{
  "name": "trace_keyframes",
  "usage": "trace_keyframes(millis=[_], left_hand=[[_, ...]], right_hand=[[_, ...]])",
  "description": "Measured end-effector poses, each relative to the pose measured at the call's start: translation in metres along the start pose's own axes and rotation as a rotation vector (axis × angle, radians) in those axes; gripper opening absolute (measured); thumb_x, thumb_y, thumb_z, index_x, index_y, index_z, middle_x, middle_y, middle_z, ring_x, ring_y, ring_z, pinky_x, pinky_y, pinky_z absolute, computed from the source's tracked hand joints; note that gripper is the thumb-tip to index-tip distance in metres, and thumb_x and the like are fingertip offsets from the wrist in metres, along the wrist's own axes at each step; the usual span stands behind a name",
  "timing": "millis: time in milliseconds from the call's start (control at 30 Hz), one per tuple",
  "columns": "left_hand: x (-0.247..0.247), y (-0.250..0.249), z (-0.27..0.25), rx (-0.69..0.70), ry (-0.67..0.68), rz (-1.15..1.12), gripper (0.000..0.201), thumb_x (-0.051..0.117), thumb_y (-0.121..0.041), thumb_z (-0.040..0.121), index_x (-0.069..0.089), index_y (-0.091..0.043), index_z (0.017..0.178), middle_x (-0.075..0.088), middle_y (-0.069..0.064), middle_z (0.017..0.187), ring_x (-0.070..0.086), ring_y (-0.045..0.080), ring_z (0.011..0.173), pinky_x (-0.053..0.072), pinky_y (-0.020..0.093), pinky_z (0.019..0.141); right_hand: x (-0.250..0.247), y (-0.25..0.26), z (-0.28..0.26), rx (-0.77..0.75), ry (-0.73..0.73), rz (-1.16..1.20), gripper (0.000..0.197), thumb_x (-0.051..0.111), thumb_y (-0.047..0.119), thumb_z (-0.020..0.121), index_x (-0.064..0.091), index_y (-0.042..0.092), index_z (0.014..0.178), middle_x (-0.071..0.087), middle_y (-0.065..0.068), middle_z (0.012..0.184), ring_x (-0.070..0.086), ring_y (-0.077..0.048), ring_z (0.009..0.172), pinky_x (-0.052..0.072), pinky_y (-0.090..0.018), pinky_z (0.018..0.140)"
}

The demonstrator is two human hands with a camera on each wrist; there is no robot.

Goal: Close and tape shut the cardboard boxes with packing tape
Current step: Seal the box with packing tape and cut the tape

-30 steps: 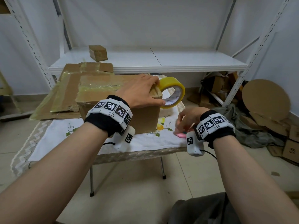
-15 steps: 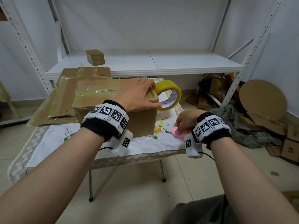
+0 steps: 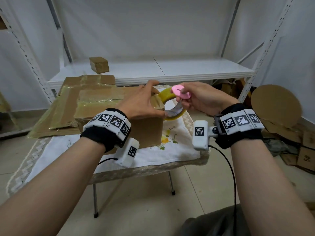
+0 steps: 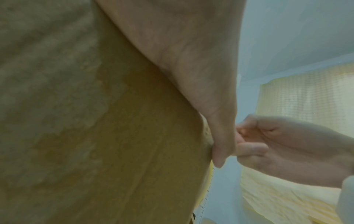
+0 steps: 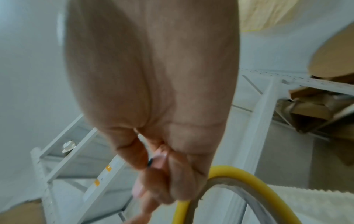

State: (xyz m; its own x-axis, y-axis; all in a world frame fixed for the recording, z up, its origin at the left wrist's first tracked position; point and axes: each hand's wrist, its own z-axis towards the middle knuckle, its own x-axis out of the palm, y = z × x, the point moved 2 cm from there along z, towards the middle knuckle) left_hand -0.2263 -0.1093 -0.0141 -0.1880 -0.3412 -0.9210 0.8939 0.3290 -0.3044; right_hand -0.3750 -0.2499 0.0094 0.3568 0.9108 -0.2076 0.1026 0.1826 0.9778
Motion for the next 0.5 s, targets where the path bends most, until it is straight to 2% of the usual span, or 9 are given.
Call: trace_keyframes(millis=[133, 200, 333, 400, 500], left_hand=[[0.0, 0.001, 0.0, -0.007, -0.005, -0.013, 0.111, 0.08, -0.065, 0.064, 0.022, -0.024, 0.15, 0.051, -0.004, 0.145, 0.047, 0.02, 0.132, 0.04, 0.035, 0.102], [0.0, 0.0, -0.001, -0.01, -0.01, -0.03, 0.113, 0.081, -0.064, 0.063, 0.022, -0.023, 0.151, 0.05, -0.003, 0.146, 0.047, 0.02, 0.132, 0.04, 0.035, 0.103], [0.0, 0.0, -0.003, -0.017, -0.023, -0.078, 0.123, 0.083, -0.065, 0.06, 0.015, -0.022, 0.154, 0.042, 0.0, 0.153, 0.045, 0.02, 0.135, 0.04, 0.039, 0.109], [-0.001, 0.0, -0.003, -0.02, -0.029, -0.1, 0.13, 0.084, -0.065, 0.058, 0.01, -0.022, 0.156, 0.039, 0.0, 0.156, 0.043, 0.02, 0.138, 0.039, 0.04, 0.111], [-0.001, 0.001, -0.003, -0.033, -0.027, -0.111, 0.134, 0.085, -0.064, 0.057, 0.006, -0.023, 0.157, 0.036, -0.001, 0.157, 0.041, 0.02, 0.14, 0.038, 0.039, 0.113]], right_hand=[[0.007, 0.007, 0.005, -0.065, -0.15, -0.088, 0.031, 0.034, -0.002, 0.101, 0.057, -0.004, 0.121, 0.054, -0.011, 0.086, 0.049, -0.012, 0.061, 0.038, -0.023, 0.055], [0.01, 0.009, 0.009, -0.092, -0.187, -0.158, 0.033, 0.035, -0.001, 0.103, 0.057, -0.002, 0.128, 0.056, -0.013, 0.094, 0.055, -0.011, 0.065, 0.044, -0.023, 0.058], [0.014, 0.009, 0.017, -0.168, -0.246, -0.214, 0.043, 0.041, -0.004, 0.102, 0.057, 0.011, 0.14, 0.062, -0.007, 0.117, 0.061, -0.012, 0.069, 0.054, -0.021, 0.06], [0.015, 0.009, 0.021, -0.203, -0.269, -0.286, 0.042, 0.046, -0.003, 0.101, 0.061, 0.013, 0.136, 0.065, -0.006, 0.12, 0.064, -0.013, 0.075, 0.058, -0.024, 0.066], [0.016, 0.01, 0.026, -0.228, -0.319, -0.39, 0.034, 0.054, -0.001, 0.098, 0.07, 0.014, 0.125, 0.069, -0.006, 0.12, 0.068, -0.017, 0.094, 0.06, -0.025, 0.081]])
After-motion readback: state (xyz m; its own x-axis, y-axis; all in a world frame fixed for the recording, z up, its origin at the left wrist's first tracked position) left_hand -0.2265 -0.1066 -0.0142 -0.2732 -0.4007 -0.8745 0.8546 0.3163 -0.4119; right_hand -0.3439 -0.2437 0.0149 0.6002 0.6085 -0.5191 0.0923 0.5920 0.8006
